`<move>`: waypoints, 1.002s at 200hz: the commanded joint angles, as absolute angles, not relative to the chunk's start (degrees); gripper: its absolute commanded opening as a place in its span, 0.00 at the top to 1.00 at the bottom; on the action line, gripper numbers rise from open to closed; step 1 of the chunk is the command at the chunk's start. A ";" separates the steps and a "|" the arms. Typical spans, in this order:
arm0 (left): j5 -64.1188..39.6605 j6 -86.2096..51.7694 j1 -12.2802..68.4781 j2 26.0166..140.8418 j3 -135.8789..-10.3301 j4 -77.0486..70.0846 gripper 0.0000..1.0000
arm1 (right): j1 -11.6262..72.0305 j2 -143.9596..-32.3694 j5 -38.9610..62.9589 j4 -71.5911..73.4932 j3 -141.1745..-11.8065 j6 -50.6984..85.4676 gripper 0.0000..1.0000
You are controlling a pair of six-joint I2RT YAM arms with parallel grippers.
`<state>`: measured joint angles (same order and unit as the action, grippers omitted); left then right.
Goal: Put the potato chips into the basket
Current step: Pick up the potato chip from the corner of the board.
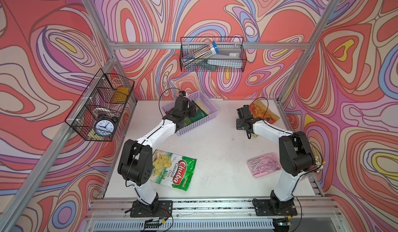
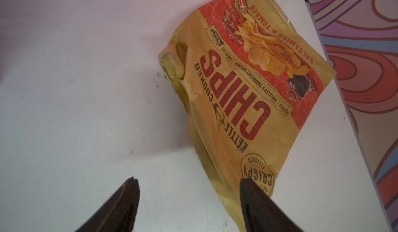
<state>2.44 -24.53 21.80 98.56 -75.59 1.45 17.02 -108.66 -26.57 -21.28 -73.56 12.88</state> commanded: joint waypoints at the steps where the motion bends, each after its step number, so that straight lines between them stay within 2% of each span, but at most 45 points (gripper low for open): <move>1: 1.78 -25.59 22.19 95.79 -73.80 1.00 0.39 | 15.89 -113.39 -30.12 -19.99 -76.78 9.70 0.26; 47: 3.20 -25.04 22.44 93.79 -70.99 0.97 0.39 | 15.12 -121.21 -32.63 -21.27 -83.91 8.47 0.41; 76: 4.05 -24.77 22.46 92.34 -69.89 0.60 0.39 | 15.12 -120.06 -33.92 -21.28 -83.47 8.24 0.59; 89: 4.15 -24.83 22.46 91.65 -69.40 0.19 0.39 | 15.12 -118.93 -34.08 -21.36 -82.85 8.13 0.64; 99: 3.97 -25.12 22.47 91.13 -68.94 0.00 0.39 | 15.12 -117.79 -34.48 -21.30 -82.38 7.78 0.77; 111: 3.49 -25.65 22.42 90.39 -68.15 -0.12 0.39 | 15.19 -116.56 -34.71 -21.14 -81.71 7.33 1.00; 161: 3.34 -27.24 22.41 85.62 -63.63 -0.70 0.39 | 15.84 -111.07 -32.23 -24.83 -81.82 8.03 1.00; 200: 4.17 -29.06 22.42 78.27 -58.40 -0.77 0.39 | 22.98 -106.10 -32.02 -31.89 -88.07 8.31 1.00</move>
